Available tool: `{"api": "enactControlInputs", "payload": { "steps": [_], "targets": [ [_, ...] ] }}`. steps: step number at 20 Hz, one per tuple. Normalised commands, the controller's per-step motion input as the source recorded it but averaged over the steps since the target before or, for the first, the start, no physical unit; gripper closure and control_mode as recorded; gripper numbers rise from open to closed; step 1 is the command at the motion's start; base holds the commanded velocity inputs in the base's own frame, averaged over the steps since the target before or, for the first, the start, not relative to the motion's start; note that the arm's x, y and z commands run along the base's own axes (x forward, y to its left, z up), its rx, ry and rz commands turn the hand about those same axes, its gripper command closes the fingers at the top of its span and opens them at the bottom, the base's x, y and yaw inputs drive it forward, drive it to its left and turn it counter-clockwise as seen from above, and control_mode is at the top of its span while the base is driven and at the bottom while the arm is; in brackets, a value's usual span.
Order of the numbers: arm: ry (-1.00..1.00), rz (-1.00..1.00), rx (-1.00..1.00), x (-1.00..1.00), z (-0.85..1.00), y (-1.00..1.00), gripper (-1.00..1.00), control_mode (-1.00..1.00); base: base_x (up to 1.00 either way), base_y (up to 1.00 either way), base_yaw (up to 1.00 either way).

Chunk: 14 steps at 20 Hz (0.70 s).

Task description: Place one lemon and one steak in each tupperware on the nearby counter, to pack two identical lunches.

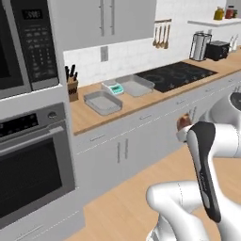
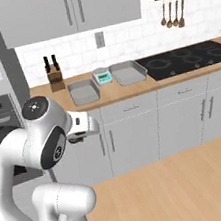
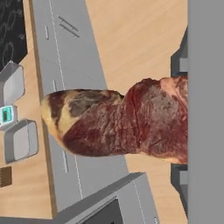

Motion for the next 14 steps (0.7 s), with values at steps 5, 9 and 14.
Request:
{"api": "enactControlInputs", "payload": {
  "steps": [5,9,14],
  "targets": [
    [0.0,0.0,0.0,0.0,0.0,0.0,1.0,1.0,1.0,-0.68,0.0],
    [0.0,0.0,0.0,0.0,0.0,0.0,1.0,1.0,1.0,-0.37,0.0],
    [0.0,0.0,0.0,0.0,0.0,0.0,1.0,1.0,1.0,-0.64,0.0]
  ]
}}
